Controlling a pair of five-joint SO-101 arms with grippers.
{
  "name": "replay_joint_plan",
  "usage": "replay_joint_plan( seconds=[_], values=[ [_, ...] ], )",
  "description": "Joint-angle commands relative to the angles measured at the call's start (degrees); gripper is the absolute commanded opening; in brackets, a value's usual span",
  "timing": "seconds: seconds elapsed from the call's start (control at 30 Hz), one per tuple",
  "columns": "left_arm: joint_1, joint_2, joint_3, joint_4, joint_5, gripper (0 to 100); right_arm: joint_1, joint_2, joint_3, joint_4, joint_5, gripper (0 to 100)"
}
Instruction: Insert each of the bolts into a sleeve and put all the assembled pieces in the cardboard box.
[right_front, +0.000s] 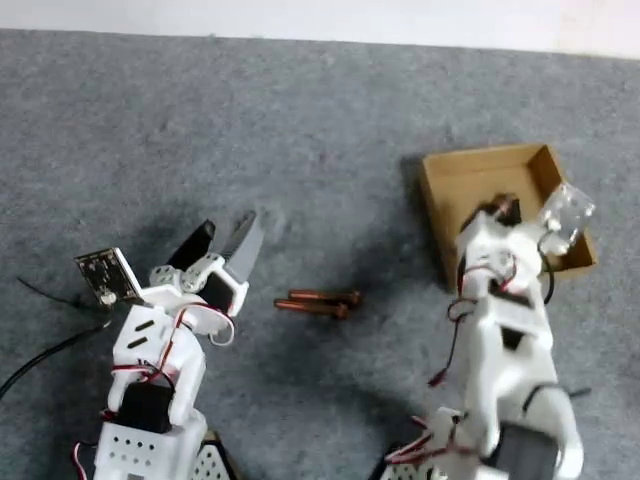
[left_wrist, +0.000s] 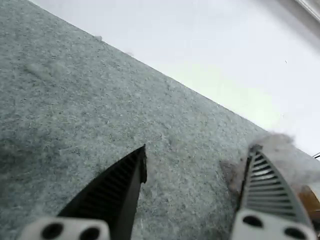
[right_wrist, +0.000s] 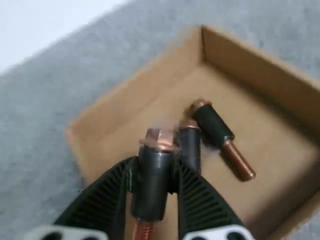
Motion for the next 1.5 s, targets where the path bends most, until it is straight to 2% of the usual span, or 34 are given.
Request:
replay_joint_plan(
  seconds=[0.0, 0.1, 0.33, 0.5, 0.63, 0.7, 0.83, 0.93, 1.03, 1.27, 1.4, 1.47],
  values=[
    [-0.3, -0.7, 1.1, -0.1, -0.1, 30, 0.3, 5.1, -5.5, -2.1, -0.4, 0.9],
    [-0.3, -0.7, 1.1, -0.1, -0.1, 30, 0.2, 5.5, -5.9, -2.1, -0.4, 2.5],
    [-0.3, -0.7, 1.1, -0.1, -0.1, 30, 0.2, 5.4, -6.0, -2.1, -0.4, 24.7],
    [-0.3, -0.7, 1.1, -0.1, -0.2, 30, -0.7, -4.4, -1.1, 0.5, -0.4, 24.8],
    [-0.3, -0.7, 1.1, -0.1, -0.2, 30, -7.7, -20.9, 8.7, 4.2, -0.1, 24.8],
    [-0.3, -0.8, 1.1, -0.1, -0.2, 30, -13.4, -30.2, 13.6, 6.8, 4.6, 24.8],
    [-0.7, -0.8, 1.1, -0.3, -0.1, 30, -28.1, -45.7, 21.8, 13.9, 19.9, 24.8],
    [-2.2, -0.8, 1.1, -0.4, 0.0, 30, -35.9, -52.2, 25.3, 21.9, 23.9, 24.8],
    [-3.8, -0.8, 1.1, -0.4, 0.1, 30, -37.9, -54.0, 26.2, 26.7, 24.2, 24.8],
    [-5.3, -0.9, 1.1, -0.4, 0.2, 30, -38.1, -54.0, 26.2, 26.7, 23.8, 24.8],
    [-13.2, -1.0, 0.8, -0.4, 7.4, 30, -38.2, -53.8, 23.3, 26.5, 23.0, 24.8],
    [-17.3, -1.1, 0.8, -0.4, 9.9, 30, -38.2, -51.7, 20.0, 26.5, 19.5, 24.8]
  ],
)
